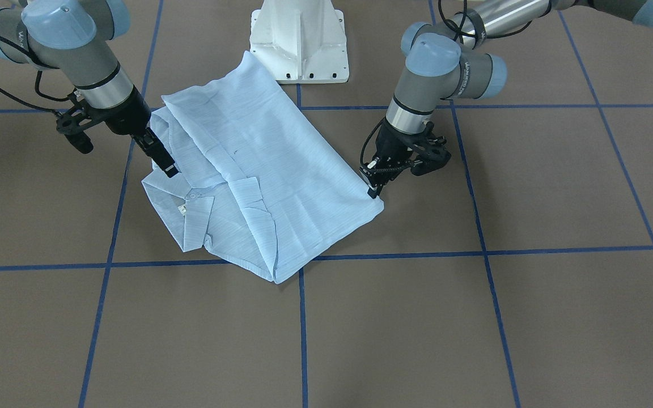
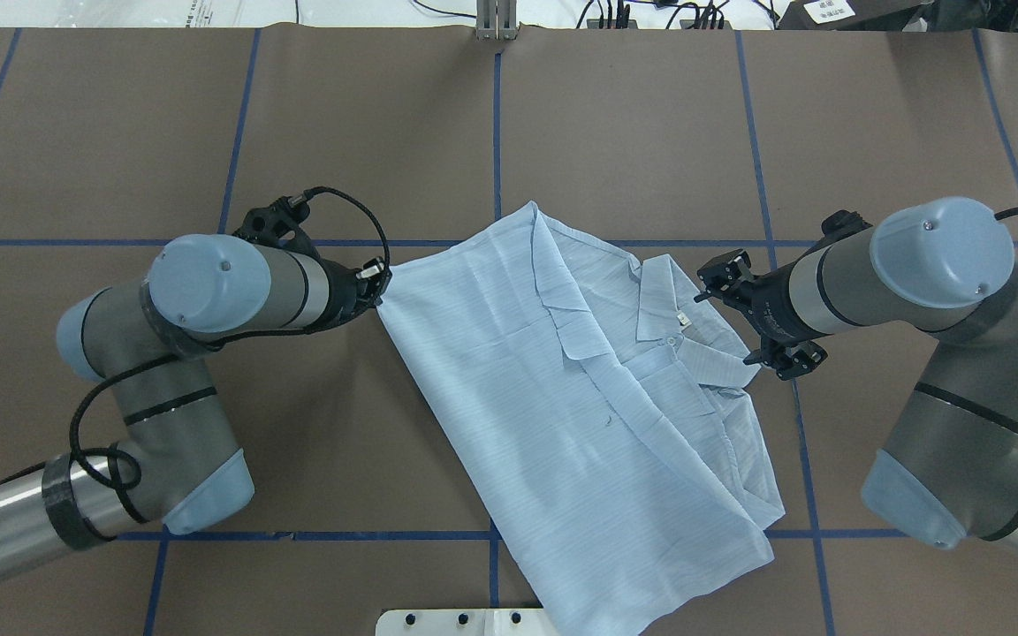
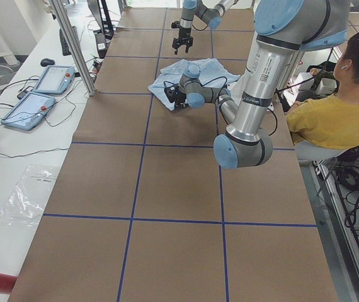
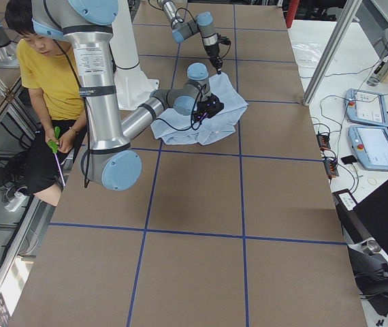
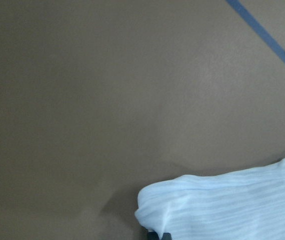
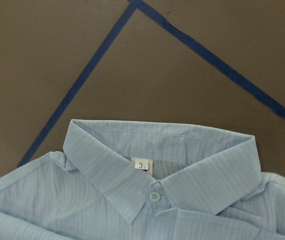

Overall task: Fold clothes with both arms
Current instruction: 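Pull the shirt edge with the left gripper away from the robot to straighten it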

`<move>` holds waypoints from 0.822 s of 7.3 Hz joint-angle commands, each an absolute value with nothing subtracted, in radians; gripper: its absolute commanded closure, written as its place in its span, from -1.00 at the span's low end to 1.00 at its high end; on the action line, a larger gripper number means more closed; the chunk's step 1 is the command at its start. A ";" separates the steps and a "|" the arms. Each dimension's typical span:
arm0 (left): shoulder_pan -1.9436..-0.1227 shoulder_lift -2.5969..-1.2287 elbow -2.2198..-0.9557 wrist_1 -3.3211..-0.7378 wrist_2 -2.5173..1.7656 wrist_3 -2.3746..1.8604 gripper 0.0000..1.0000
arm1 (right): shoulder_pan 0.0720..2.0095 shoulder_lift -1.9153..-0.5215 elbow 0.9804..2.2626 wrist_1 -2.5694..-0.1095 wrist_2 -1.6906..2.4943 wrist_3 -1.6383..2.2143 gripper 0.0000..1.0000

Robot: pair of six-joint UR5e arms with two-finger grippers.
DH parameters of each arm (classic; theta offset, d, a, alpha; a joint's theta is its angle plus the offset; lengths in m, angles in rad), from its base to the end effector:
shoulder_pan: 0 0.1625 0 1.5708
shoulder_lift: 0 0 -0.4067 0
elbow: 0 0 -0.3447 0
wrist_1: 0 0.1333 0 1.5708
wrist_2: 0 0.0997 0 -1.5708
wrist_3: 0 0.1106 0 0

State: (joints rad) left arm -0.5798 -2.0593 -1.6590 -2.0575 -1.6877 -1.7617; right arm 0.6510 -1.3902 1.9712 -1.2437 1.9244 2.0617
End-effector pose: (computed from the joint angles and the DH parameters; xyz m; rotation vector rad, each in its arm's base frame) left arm 0.4563 -0.4427 0.2999 0.1035 1.0827 -0.6329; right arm -0.3436 -0.3812 0.3586 -0.2653 -0.9552 0.8909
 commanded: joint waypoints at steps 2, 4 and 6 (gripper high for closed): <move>-0.744 -2.312 -1.243 -2.232 -1.692 -1.658 1.00 | 0.647 -1.390 1.974 -1.246 1.924 2.062 -1.00; -0.767 -2.417 -1.065 -2.342 -1.692 -1.657 0.65 | 0.640 -1.379 1.973 -1.244 1.922 2.060 -1.00; -0.770 -2.377 -1.180 -2.312 -1.773 -1.660 -0.49 | 0.631 -1.347 1.971 -1.244 1.907 2.031 -1.00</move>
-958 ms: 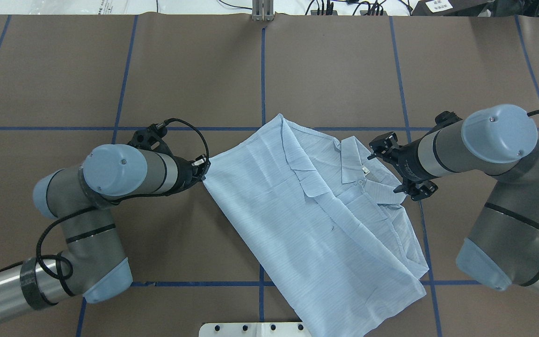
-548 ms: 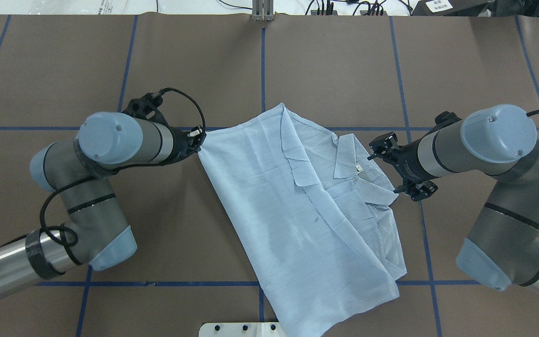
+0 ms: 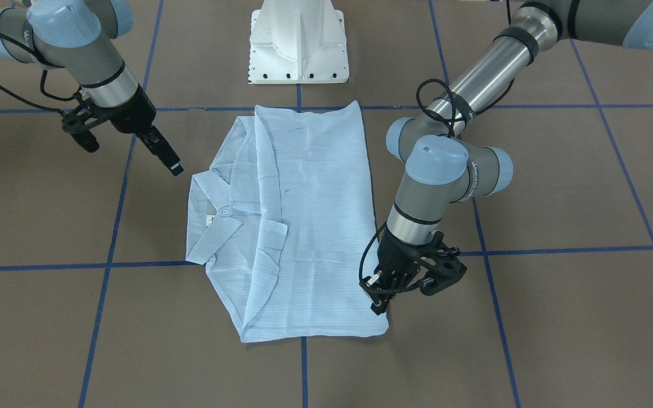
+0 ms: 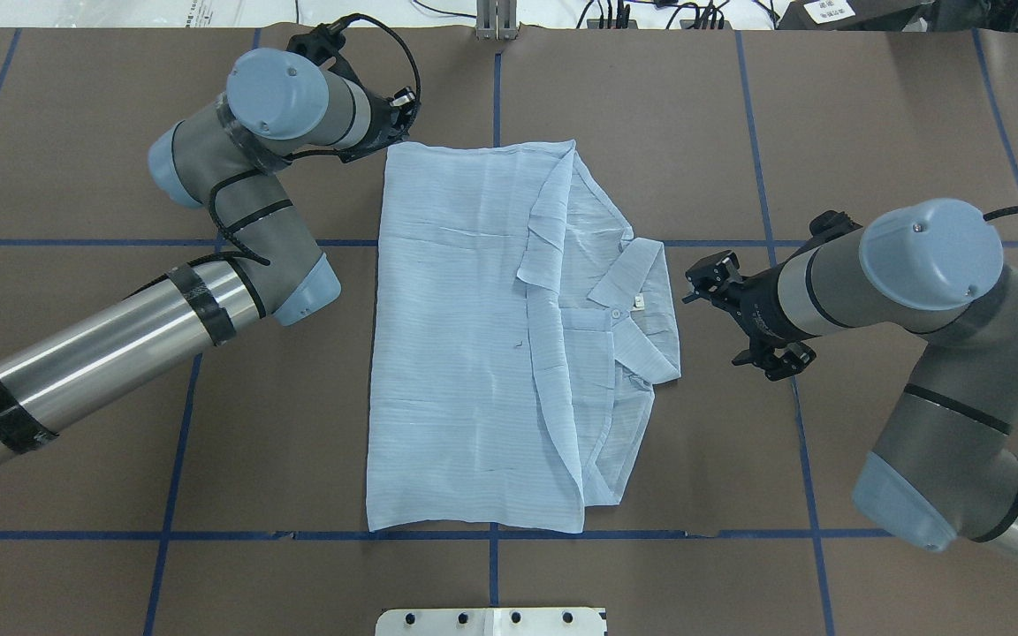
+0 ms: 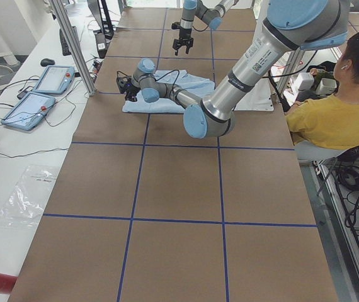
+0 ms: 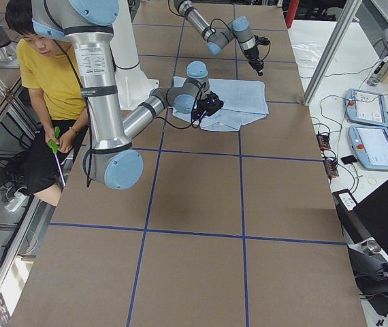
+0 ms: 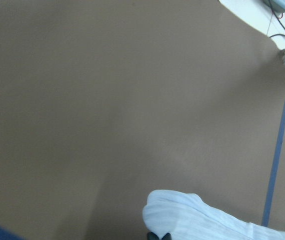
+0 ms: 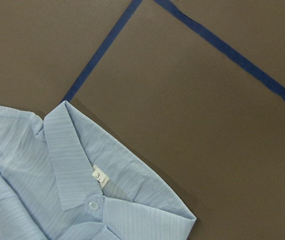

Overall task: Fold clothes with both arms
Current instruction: 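Pull the shirt edge with the left gripper away from the robot to straighten it, then release the shirt with both grippers and move the right gripper to the shirt's near side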

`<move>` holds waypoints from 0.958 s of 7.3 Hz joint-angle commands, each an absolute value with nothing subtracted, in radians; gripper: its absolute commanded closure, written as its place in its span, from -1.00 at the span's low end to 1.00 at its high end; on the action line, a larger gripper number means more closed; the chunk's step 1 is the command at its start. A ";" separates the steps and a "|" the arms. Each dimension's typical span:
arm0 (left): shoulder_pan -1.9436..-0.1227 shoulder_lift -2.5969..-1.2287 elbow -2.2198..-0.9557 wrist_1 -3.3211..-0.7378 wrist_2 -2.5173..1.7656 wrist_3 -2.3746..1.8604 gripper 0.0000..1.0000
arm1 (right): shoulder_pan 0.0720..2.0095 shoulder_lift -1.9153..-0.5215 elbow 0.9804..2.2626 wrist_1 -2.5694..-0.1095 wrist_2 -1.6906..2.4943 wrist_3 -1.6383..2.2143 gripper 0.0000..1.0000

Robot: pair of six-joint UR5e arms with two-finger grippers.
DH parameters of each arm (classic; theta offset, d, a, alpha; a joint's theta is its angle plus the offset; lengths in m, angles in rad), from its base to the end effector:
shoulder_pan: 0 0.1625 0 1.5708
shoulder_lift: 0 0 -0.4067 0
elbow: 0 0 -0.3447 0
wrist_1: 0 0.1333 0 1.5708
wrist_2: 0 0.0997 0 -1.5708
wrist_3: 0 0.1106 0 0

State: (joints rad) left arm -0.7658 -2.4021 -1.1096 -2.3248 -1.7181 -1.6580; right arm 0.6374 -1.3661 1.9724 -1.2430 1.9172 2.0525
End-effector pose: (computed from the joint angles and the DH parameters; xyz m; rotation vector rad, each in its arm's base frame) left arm 0.4693 -0.6136 0.2692 0.2549 1.1259 -0.6761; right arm -0.3520 -0.3798 0.3460 -0.2563 -0.9790 0.8646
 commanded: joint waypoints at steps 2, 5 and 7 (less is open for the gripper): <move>-0.762 -2.152 -1.590 -2.175 -1.827 -1.664 -0.50 | 0.570 -1.298 1.953 -1.250 1.838 1.920 -1.00; -0.749 -2.059 -1.811 -2.017 -1.841 -1.655 -0.49 | 0.399 -1.238 1.924 -1.252 1.748 1.713 -1.00; -0.749 -2.052 -1.812 -2.016 -1.841 -1.654 -0.48 | 0.327 -1.153 1.922 -1.457 1.709 1.392 -1.00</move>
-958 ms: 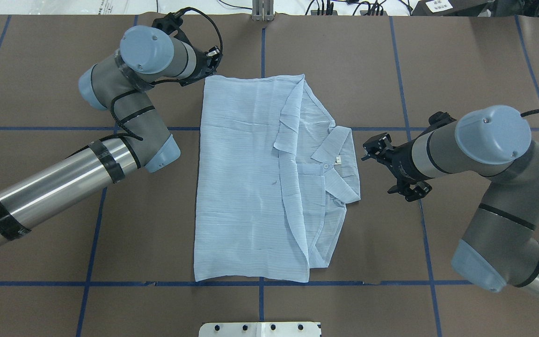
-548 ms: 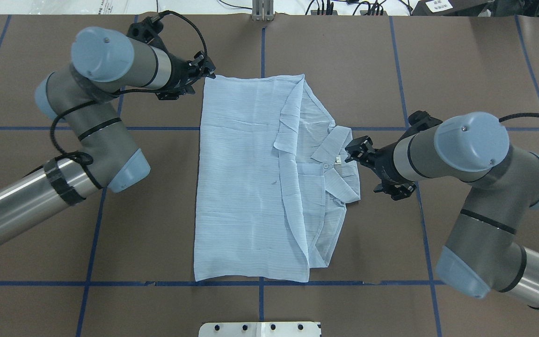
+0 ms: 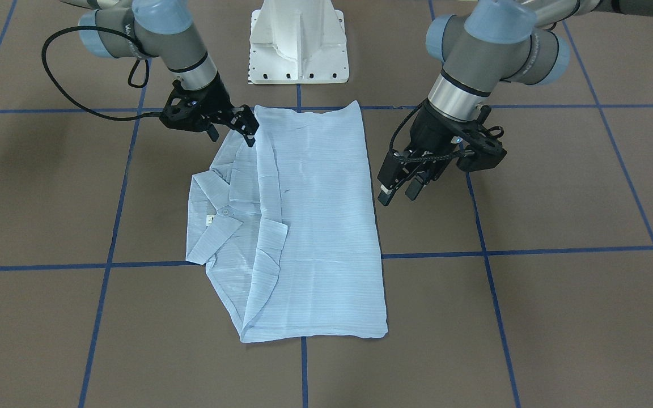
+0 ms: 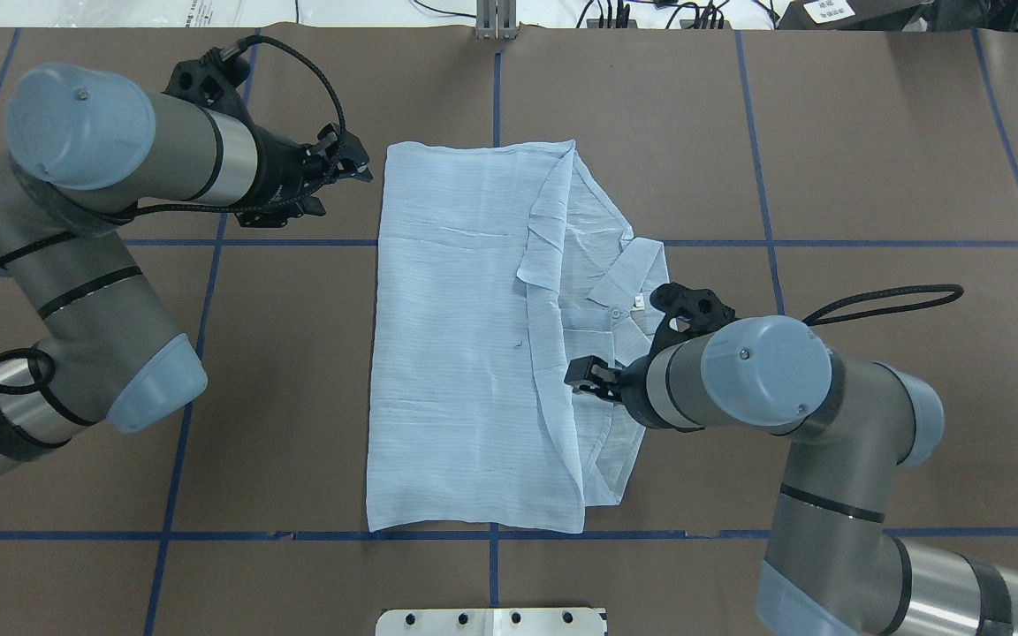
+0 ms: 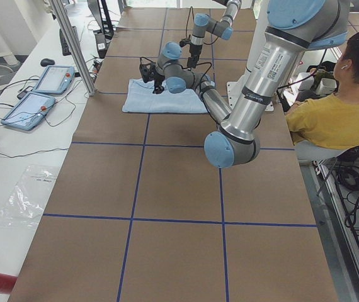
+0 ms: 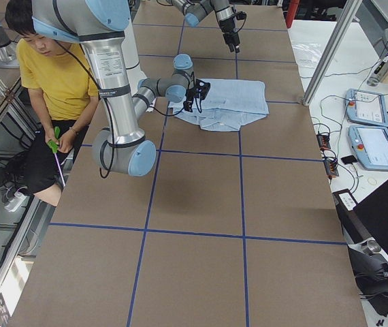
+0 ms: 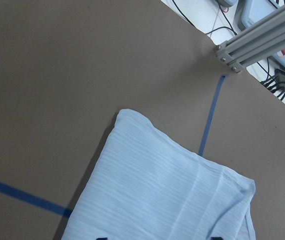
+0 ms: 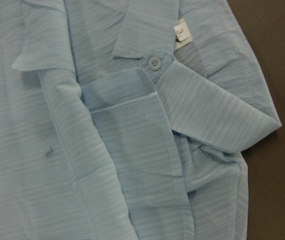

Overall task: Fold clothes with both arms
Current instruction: 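Release the shirt with both grippers and move the right gripper to the shirt's near side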

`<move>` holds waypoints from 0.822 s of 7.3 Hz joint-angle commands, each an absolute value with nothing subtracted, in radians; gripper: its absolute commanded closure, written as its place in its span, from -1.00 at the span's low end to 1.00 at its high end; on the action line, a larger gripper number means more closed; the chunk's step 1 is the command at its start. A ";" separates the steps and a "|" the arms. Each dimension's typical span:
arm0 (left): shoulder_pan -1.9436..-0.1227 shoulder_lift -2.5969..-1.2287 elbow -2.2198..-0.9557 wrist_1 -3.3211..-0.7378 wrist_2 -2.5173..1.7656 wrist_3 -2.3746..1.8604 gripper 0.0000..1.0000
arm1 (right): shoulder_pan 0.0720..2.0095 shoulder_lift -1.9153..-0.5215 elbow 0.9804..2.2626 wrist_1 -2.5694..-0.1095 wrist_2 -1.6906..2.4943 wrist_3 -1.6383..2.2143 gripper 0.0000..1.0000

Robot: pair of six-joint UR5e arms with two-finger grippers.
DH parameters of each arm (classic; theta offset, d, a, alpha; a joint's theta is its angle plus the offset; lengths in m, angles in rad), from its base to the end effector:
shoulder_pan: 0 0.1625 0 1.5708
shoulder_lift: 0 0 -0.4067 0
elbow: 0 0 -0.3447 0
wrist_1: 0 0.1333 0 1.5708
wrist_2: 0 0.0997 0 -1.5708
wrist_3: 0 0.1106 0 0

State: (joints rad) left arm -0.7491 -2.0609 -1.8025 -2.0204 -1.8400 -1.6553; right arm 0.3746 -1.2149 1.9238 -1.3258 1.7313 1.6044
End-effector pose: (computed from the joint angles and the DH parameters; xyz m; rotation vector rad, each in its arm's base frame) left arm 0.3592 -0.4759 0.2432 0.1574 1.1955 -0.5747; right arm -0.4696 -0.3089 0.3012 0.0156 -0.9668 0.2995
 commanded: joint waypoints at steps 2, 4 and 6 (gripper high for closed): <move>-0.749 -2.052 -1.812 -2.016 -1.841 -1.654 -0.48 | 0.273 -1.065 1.907 -1.621 1.611 1.263 -1.00; -0.749 -2.054 -1.812 -2.016 -1.841 -1.655 -0.48 | 0.270 -1.066 1.884 -1.650 1.591 1.159 -1.00; -0.747 -2.056 -1.816 -2.016 -1.841 -1.664 -0.48 | 0.265 -1.063 1.858 -1.651 1.585 1.146 -1.00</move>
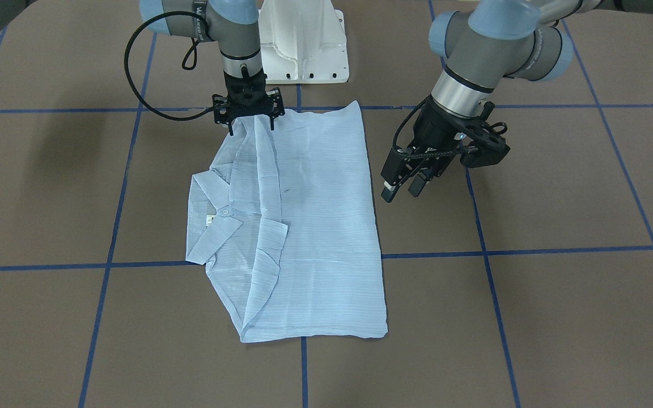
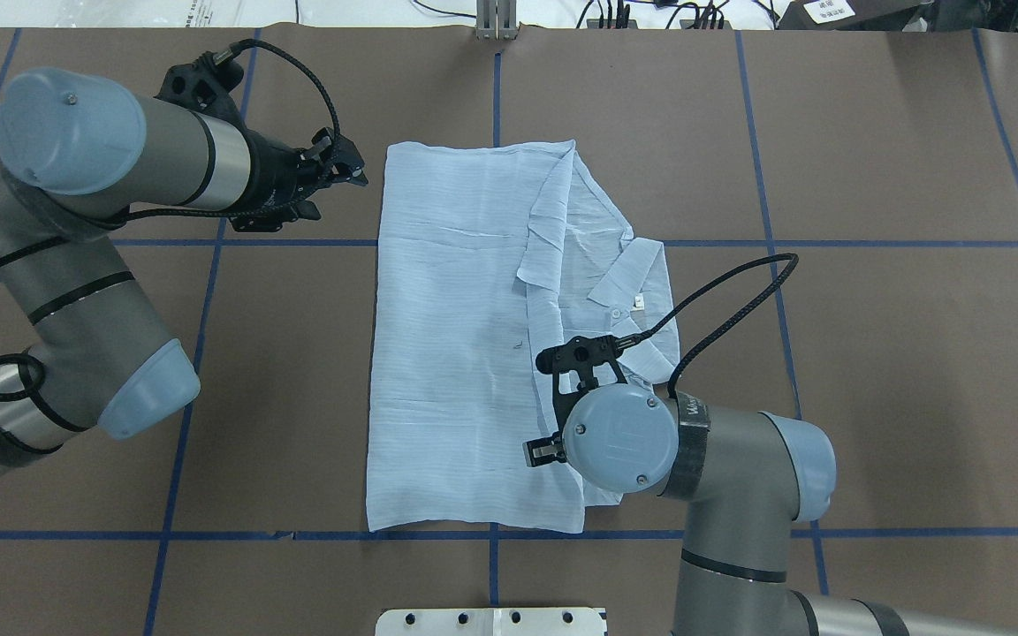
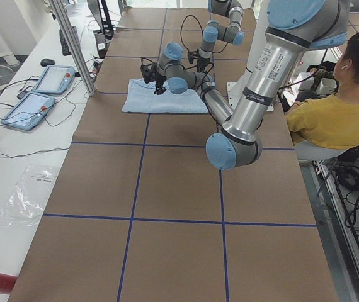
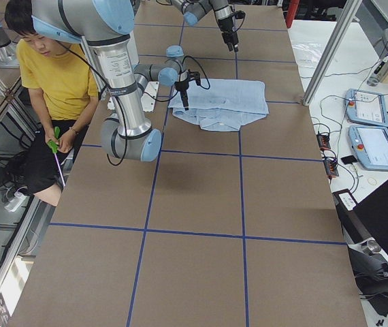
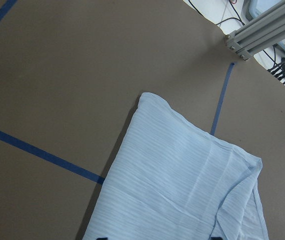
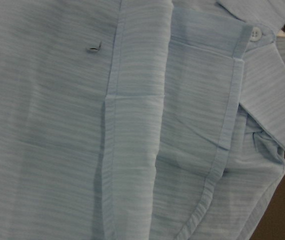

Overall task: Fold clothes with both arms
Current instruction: 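Release the shirt with both grippers and move the right gripper to the shirt's near side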

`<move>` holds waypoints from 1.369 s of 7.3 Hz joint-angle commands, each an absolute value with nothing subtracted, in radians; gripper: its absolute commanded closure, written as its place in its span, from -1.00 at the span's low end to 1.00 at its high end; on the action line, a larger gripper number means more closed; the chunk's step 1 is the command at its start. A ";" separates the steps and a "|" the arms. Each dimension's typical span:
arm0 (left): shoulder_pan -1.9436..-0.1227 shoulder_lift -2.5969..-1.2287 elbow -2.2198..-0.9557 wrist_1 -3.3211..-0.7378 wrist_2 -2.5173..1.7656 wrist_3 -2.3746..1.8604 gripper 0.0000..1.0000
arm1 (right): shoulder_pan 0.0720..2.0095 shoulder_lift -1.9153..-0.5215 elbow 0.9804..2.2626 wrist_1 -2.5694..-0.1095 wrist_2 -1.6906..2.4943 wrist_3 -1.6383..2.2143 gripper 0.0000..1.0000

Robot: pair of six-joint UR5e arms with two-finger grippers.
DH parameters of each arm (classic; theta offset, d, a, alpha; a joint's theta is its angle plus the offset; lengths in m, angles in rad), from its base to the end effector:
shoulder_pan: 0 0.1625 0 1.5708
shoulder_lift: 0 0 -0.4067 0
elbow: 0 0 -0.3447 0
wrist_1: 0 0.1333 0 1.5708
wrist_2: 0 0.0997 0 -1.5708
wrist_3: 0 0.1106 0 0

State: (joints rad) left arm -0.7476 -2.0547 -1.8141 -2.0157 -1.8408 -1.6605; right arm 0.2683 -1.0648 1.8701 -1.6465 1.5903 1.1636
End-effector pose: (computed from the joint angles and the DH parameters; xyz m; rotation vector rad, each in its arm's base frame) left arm 0.3574 -0.4729 0.2429 0.1530 1.1971 -0.5773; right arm -0.5283 -0.2813 0.2857 0.2244 -0.6951 -0.1398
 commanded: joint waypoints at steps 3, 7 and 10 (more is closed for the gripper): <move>-0.746 -2.056 -1.815 -2.016 -1.841 -1.664 -0.48 | 0.261 -1.048 1.824 -1.651 1.585 1.131 -1.00; -0.746 -2.056 -1.818 -2.016 -1.841 -1.664 -0.48 | 0.340 -1.150 1.860 -1.664 1.597 1.017 -1.00; -0.746 -2.054 -1.838 -2.014 -1.839 -1.666 -0.48 | 0.362 -1.344 2.017 -1.663 1.595 1.026 -1.00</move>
State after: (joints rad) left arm -0.7455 -2.0546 -1.8311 -2.0147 -1.8394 -1.6657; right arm 0.3590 -1.2821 1.9601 -1.6638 1.5982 1.0186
